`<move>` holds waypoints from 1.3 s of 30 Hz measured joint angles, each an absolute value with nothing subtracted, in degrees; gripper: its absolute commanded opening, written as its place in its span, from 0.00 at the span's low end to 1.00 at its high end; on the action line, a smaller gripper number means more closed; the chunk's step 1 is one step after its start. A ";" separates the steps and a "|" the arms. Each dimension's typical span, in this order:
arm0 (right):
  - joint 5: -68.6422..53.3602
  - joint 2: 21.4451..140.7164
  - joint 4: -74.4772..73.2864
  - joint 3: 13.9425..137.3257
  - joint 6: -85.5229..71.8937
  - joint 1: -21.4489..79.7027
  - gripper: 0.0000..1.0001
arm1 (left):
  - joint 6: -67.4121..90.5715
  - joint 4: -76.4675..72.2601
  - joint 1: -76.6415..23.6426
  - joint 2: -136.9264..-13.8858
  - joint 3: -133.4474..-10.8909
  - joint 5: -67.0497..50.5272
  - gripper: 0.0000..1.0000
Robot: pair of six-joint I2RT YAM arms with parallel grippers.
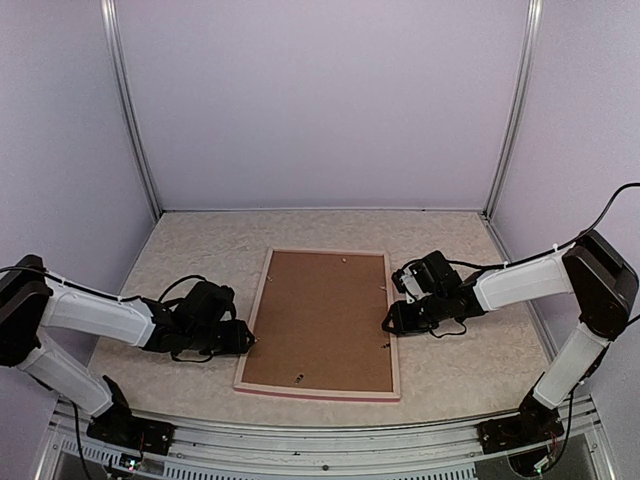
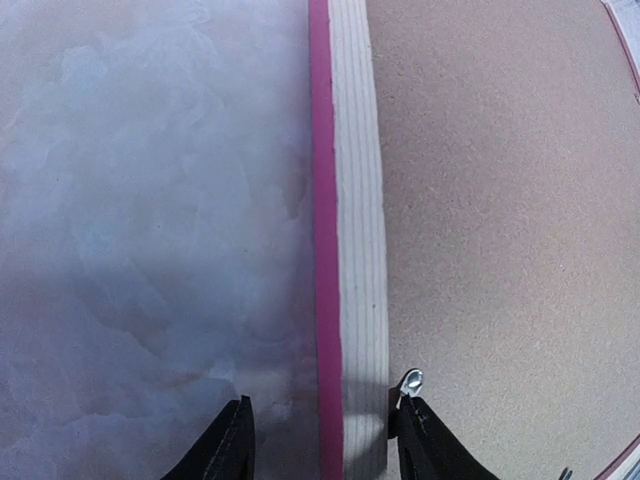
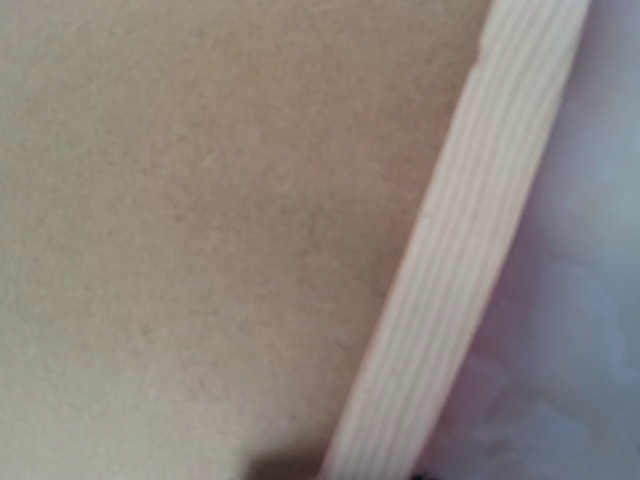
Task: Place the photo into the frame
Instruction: Press the fastener onto the backboard.
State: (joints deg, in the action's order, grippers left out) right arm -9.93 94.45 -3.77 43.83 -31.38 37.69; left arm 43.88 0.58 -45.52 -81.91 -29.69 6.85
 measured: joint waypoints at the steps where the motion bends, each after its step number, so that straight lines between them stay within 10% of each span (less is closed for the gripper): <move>1: -9.93 94.45 -3.77 43.83 -31.38 37.69 0.37 | 43.83 0.64 -45.78 -82.24 -30.00 7.14 0.44; 26: -10.22 94.45 -3.73 43.81 -31.38 37.69 0.37 | 44.42 3.25 -50.02 -83.68 -32.42 14.46 0.21; 39: -10.94 94.45 -3.73 43.81 -31.38 37.69 0.37 | 43.40 10.96 -51.83 -83.64 -35.18 19.66 0.41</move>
State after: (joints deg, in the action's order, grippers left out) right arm -10.94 94.45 -3.73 43.81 -31.38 37.69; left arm 43.40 10.96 -51.83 -83.64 -35.18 19.66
